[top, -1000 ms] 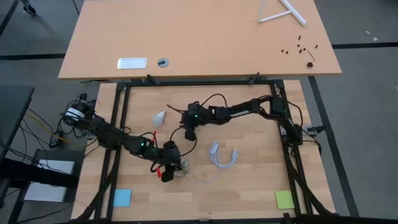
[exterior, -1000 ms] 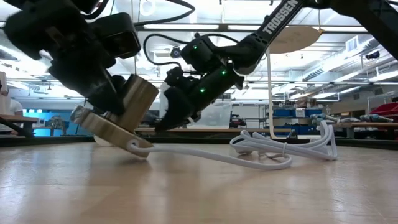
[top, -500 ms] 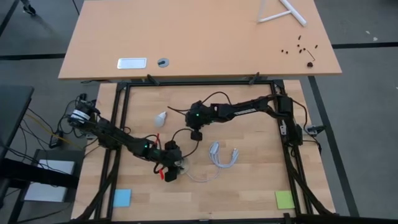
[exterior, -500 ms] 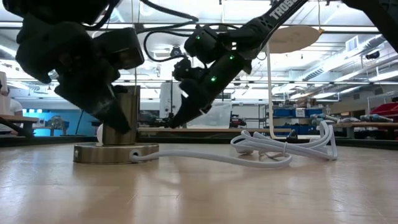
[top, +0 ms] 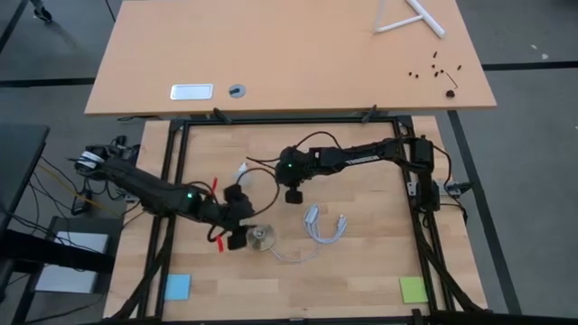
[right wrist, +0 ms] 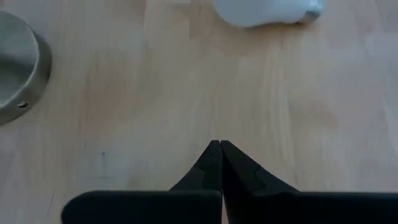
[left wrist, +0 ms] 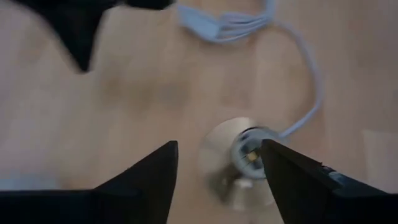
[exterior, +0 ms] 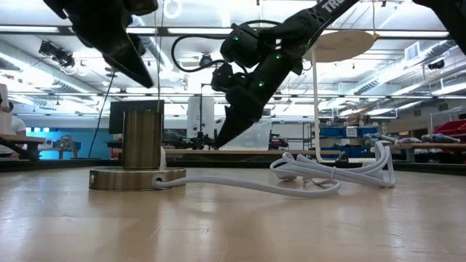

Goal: Screw lightbulb
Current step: Insert the white lightbulb into the golden lamp

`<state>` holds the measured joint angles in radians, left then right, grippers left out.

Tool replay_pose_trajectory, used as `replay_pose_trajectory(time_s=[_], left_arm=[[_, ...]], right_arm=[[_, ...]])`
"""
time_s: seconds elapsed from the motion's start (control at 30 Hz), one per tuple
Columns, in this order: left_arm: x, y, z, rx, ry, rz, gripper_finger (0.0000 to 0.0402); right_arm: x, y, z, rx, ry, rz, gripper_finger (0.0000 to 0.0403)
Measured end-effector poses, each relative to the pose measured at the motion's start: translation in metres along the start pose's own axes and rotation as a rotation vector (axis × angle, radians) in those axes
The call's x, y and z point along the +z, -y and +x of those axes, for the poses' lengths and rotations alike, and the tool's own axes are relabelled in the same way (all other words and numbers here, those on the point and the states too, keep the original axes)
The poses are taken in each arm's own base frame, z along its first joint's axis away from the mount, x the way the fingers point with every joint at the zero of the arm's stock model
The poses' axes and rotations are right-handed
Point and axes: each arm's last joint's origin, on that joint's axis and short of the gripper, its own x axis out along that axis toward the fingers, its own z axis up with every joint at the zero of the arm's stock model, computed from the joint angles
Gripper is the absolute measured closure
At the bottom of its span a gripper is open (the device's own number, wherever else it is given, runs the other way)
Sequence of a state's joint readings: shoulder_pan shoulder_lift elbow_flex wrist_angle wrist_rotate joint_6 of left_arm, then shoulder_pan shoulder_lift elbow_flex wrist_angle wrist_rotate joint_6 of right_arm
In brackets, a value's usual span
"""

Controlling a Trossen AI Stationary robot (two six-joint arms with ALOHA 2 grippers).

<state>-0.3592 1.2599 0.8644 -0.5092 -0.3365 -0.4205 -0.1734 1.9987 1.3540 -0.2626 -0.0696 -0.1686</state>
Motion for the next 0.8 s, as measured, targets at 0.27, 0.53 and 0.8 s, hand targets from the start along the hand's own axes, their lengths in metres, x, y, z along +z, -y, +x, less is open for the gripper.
replay_pose_trajectory(time_s=[0.27, 0.53, 0.8], left_arm=[[-0.012, -0.038, -0.017, 0.248, -0.080, -0.092, 0.0283], [-0.038, -0.079, 0.014, 0.357, -0.108, -0.133, 0.0394], [-0.053, -0.125, 0.041, 0.436, 0.042, -0.180, 0.0399]], right_arm=[[-0.011, -0.003, 0.000, 0.018, -0.078, -0.011, 0.0399], [-0.019, -0.003, -0.021, 0.009, -0.027, -0.005, 0.0400], [-0.028, 0.001, -0.044, -0.031, 0.135, 0.053, 0.0400]])
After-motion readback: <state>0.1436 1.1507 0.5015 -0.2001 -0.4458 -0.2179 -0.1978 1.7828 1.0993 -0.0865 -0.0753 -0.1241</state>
